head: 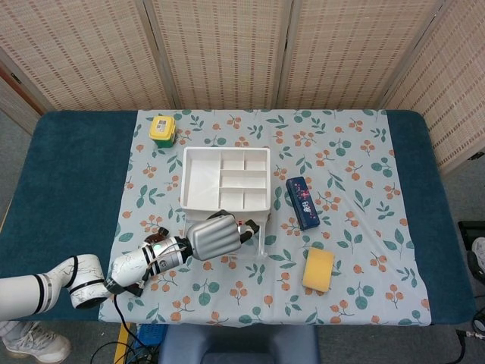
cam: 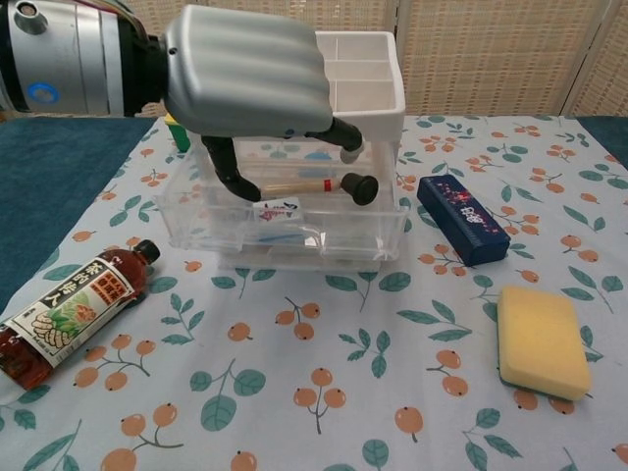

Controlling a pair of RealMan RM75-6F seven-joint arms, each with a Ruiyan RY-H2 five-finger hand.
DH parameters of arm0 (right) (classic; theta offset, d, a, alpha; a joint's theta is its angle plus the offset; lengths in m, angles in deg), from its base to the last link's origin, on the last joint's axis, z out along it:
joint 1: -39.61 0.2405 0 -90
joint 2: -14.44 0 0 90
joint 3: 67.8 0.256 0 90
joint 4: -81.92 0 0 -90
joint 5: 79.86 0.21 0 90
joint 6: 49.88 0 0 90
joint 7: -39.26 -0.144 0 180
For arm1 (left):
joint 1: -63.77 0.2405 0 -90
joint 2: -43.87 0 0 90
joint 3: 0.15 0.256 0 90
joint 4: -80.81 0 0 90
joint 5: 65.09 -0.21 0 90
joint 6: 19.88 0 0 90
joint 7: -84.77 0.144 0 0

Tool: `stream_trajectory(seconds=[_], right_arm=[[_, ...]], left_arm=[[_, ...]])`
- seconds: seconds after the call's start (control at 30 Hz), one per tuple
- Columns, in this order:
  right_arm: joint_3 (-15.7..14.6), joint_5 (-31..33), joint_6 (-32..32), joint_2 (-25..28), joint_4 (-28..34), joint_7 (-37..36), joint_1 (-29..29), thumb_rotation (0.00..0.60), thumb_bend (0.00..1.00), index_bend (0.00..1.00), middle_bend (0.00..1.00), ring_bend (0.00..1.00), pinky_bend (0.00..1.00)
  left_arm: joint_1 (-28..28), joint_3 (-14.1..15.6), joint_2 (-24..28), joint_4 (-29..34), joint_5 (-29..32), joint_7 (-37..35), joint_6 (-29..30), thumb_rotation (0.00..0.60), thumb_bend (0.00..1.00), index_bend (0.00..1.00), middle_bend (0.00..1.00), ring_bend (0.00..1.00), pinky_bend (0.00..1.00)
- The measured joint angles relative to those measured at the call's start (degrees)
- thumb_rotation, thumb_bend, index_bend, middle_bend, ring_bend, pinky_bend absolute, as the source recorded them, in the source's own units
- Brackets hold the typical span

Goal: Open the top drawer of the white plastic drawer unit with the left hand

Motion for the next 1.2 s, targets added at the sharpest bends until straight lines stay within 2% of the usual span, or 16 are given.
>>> stream_trajectory(seconds=[0.33,0.93,1.2], right_arm=[[-0.06,-0.22,0.06,-0.18,-0.15,-0.11,0.1,0.6,0.39,0.0,0.01,0.01,0.02],[-0.04,-0.25,-0.31,-0.21,-0.06,-0.09,-0.12,0.6,0.39,0.0,0.01,0.01,0.02],[0.05,-0.24,-0.62,-0.17,-0.13,-0.22,-0.25,0.6,0.39,0.0,0.01,0.01,0.02]], left_arm=[[1.11,2.19,2.37,2.47,-0.52,1.62,-1.26,0.6,0.13,0.27,0.95,1.0,1.0],[-0.52,2.47,0.91,0.75,-3.03,-1.58,-2.74,0.6,0.13,0.28,0.95,1.0,1.0],[-1.56,2.44,0.07,-0.43,-4.26,-3.43,-3.04,0.6,0.13,0.33,0.95,1.0,1.0]])
